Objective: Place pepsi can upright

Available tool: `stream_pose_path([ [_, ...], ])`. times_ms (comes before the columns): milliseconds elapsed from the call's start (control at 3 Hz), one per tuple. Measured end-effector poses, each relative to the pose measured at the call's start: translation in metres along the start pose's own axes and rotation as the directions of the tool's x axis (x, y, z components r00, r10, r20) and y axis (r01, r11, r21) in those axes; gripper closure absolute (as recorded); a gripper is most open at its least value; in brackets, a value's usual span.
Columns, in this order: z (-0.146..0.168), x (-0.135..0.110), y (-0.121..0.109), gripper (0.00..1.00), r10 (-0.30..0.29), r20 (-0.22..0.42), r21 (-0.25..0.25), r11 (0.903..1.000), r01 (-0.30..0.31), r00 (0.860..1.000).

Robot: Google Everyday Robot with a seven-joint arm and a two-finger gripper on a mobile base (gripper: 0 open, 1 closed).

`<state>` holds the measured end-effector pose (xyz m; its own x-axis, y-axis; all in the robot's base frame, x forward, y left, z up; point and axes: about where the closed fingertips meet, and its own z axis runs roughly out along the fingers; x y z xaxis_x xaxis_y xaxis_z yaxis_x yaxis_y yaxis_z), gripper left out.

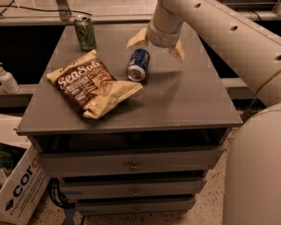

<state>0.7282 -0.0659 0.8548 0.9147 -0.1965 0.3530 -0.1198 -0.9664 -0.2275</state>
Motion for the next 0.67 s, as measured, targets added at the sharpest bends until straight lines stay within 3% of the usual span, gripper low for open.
stream_pose_path([
  [667, 0.012, -0.002, -0.023, 0.00, -0.012, 0.001, -0.019, 0.9998, 0.012, 1.000],
])
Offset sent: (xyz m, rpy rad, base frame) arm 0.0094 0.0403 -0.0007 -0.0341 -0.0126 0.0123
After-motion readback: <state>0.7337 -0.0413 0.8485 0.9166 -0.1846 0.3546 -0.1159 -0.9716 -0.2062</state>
